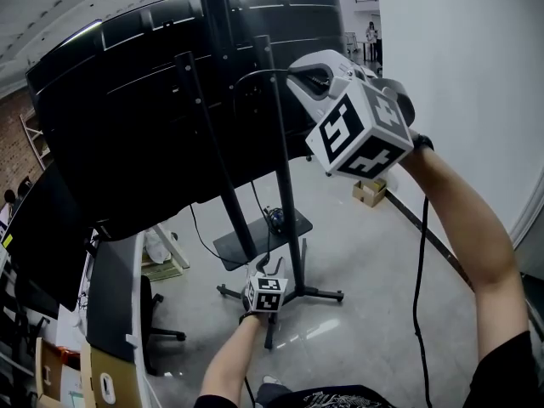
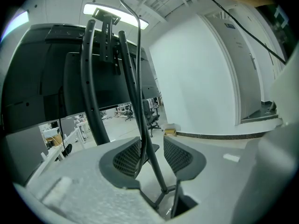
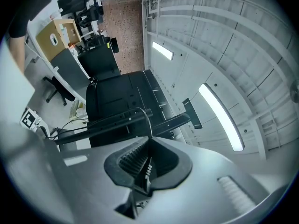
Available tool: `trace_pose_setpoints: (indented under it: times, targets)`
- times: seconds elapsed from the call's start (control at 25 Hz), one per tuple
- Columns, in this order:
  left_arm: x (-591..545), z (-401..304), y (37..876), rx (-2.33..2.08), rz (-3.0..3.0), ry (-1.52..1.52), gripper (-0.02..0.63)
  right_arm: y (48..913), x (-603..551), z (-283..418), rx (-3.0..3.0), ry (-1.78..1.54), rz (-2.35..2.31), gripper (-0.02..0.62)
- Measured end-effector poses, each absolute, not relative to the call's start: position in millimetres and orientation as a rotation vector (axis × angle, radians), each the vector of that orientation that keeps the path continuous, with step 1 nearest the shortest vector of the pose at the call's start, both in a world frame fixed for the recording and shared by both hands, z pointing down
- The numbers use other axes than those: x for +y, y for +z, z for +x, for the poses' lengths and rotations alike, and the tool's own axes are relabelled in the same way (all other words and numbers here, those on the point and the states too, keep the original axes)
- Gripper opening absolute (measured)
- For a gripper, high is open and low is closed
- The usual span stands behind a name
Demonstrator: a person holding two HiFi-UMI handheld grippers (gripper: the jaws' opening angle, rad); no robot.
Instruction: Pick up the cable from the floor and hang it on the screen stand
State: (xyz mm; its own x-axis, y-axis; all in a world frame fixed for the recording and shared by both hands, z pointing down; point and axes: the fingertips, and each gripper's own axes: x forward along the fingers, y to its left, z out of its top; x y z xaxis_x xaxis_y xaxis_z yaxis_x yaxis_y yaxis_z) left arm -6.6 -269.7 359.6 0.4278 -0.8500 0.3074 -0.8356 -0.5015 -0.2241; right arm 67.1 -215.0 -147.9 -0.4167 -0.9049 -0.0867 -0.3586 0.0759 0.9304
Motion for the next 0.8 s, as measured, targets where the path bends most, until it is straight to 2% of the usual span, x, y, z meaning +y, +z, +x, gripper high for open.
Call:
trace_pose_setpoints:
  times: [0.08,0.16,0.2,0.52,0.56,0.6,0.8]
  targets:
    - [-270.1,-8.4,362.0,1.549,-2.615,-0.623,0.159,-146.9,-214.9,67.1,-1.828,-1.335,1.247,0.025]
    - [-269.9,-10.8,362.7,1.561,-2.598,-0.636,0.091,-145.5,-214.9,66.8,-1.828,-1.336,1.244,0.025]
    - [-269.7,-11.1,362.8,1.564,-2.596,-0.636,0.08,-144.8,-215.7,67.7,-1.825,-1.337,1.243,0.025]
    - [-268.2,-20.0,365.7,1.576,-2.591,-0.646,0.081,-139.8,-225.1,81.2,-1.817,-1.299,1.266,0.025]
    - [-268.2,-21.6,366.2,1.58,-2.586,-0.654,0.076,-138.2,-225.9,81.2,-1.816,-1.297,1.264,0.025]
    - [-268.2,-22.7,366.7,1.584,-2.581,-0.66,0.018,-136.8,-226.7,81.2,-1.813,-1.295,1.262,0.026]
    - [-269.1,-24.1,371.3,1.585,-2.564,-0.678,0.023,-134.8,-230.2,84.6,-1.806,-1.289,1.269,0.025]
